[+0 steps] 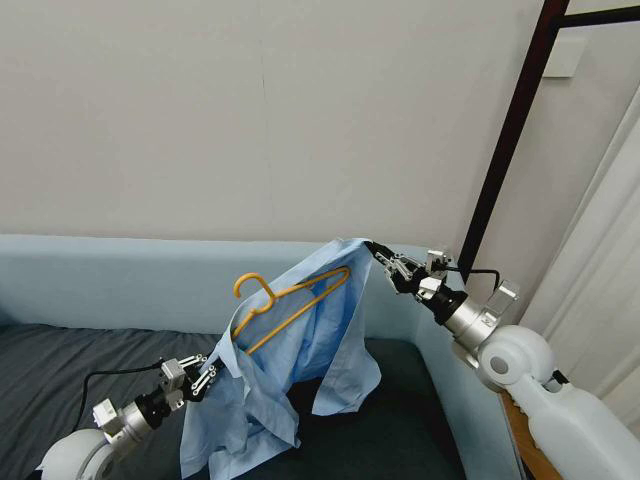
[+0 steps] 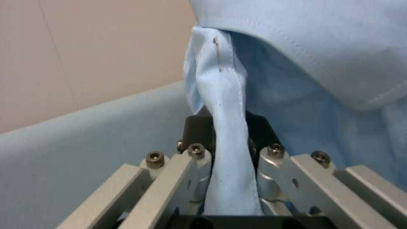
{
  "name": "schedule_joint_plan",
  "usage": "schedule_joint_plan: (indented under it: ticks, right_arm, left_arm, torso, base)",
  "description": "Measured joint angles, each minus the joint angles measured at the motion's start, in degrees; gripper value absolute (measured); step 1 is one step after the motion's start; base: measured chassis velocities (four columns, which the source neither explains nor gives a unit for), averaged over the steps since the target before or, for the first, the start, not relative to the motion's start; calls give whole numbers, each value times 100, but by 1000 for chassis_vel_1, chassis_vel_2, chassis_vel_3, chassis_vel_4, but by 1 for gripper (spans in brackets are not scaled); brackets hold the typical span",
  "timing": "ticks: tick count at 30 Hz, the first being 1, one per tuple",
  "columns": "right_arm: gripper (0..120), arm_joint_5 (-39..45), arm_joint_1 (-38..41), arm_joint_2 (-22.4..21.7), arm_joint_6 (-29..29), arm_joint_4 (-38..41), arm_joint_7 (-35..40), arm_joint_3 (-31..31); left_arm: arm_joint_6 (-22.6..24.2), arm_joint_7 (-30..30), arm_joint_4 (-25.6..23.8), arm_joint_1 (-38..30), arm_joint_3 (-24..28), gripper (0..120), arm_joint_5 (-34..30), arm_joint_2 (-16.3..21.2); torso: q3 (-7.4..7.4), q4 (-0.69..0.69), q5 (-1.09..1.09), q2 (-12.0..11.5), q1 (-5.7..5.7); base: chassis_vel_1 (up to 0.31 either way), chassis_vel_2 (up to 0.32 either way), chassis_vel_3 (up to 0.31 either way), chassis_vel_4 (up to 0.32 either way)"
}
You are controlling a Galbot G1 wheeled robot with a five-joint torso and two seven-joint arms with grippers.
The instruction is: Pick up the clothes from the sofa and hang them on the clothes hanger.
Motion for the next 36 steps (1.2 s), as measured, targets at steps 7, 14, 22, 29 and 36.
schedule_joint_plan:
  ticks: [7,14,22,29,36]
  right_arm:
    - [0,-137,98,22,-70,-141,332,-37]
    - [0,242,160,23,20,15,104,32]
    - [0,513,138,34,434,245,-462,-55]
    - [0,566,-71,-12,652,416,-891,-205]
    - [0,120,-334,-48,751,431,-1457,-518]
  left_arm:
    - [31,28,-240,84,-11,7,-55,55]
    - [76,30,-189,49,17,7,13,51]
    - [78,79,168,9,229,7,407,-35]
    - [76,20,337,-160,426,7,593,-252]
    - [204,-62,45,-422,447,7,235,-171]
  torso:
    - [0,1,0,0,0]
    - [0,0,0,1,0]
    - [0,1,-1,1,0]
    - [0,0,-1,1,0]
    - [0,0,0,1,0]
  base:
    - [0,0,0,0]
    - [0,0,0,0]
    - [0,0,0,0]
    - [0,0,0,0]
    - [0,0,0,0]
